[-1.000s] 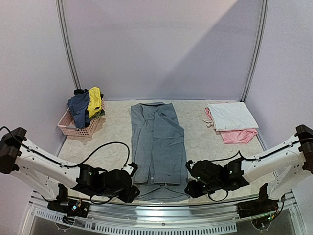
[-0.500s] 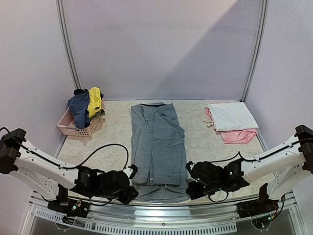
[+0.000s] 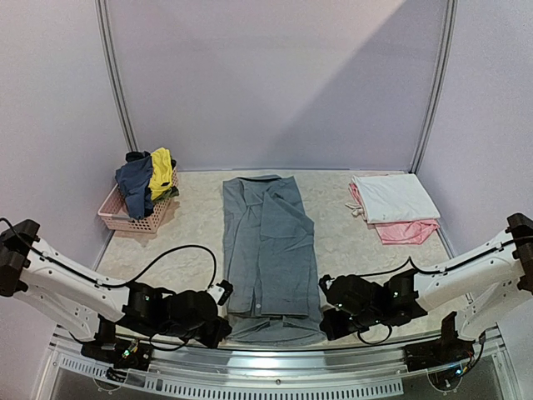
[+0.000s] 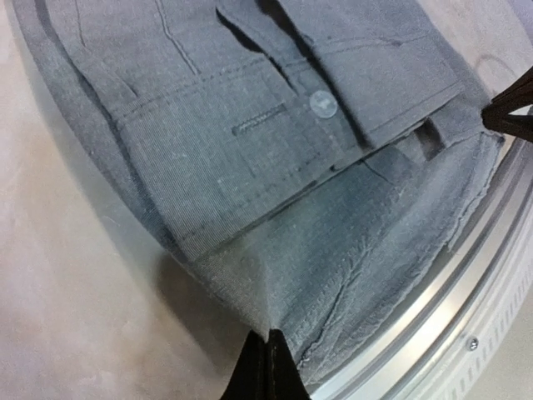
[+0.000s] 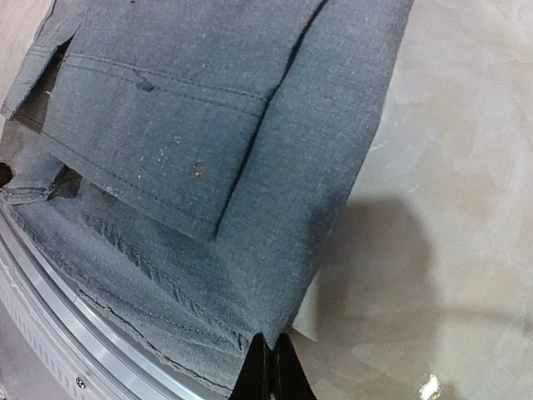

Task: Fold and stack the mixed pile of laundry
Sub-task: Pick up the rectangle-folded shirt from the corner of the board, then fold the rectangle-folded shirt at the center of the board.

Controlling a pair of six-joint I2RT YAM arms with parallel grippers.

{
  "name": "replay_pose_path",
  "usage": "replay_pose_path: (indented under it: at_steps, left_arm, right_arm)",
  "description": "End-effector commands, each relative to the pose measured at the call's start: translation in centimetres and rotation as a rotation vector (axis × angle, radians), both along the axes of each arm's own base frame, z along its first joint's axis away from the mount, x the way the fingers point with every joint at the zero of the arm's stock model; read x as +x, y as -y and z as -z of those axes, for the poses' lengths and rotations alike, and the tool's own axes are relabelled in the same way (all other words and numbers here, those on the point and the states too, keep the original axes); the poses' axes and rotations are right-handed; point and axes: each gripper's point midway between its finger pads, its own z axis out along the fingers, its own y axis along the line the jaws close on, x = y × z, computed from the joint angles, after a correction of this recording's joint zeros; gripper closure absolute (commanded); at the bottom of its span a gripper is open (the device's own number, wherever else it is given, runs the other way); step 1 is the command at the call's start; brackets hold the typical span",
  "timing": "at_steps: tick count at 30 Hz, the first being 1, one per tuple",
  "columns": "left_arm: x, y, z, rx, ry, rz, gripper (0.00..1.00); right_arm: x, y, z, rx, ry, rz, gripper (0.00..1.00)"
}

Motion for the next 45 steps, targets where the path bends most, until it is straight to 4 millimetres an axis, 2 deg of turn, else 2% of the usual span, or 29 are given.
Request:
replay_pose_path:
  at_steps: [1, 9, 16, 25, 32, 39, 45]
  left_arm:
    - [0.1, -0.2, -1.9, 0.003, 0.041, -0.002, 1.0]
    - [2.0, -0.2, -6.1, -0.018, 0.16, -0.039, 1.0]
    - [4.0, -0.7, -9.6, -0.013, 0.272, -0.099, 1.0]
    - [7.5, -0.7, -12.6, -0.016, 0.36, -0.173, 1.0]
    - [11.3, -0.7, -14.7, 0.006, 0.406, -0.216, 1.0]
    - [15.6, -1.4, -15.9, 0.078, 0.44, -0.284, 1.0]
    - [19.1, -2.1, -16.1, 0.127, 0.438, -0.326, 1.0]
  right_arm:
    - [0.6, 1.3, -1.7, -0.058, 0.053, 0.018, 1.0]
    - [2.6, 1.4, -5.7, -0.088, 0.173, 0.042, 1.0]
    - [5.7, 1.3, -9.4, -0.122, 0.286, 0.096, 1.0]
    - [10.2, 0.0, -13.3, -0.104, 0.373, 0.127, 1.0]
    - [14.8, 0.1, -15.2, -0.137, 0.415, 0.175, 1.0]
    - [19.0, 0.0, -16.7, -0.131, 0.436, 0.192, 1.0]
    - [23.1, -0.6, -17.1, -0.144, 0.45, 0.199, 1.0]
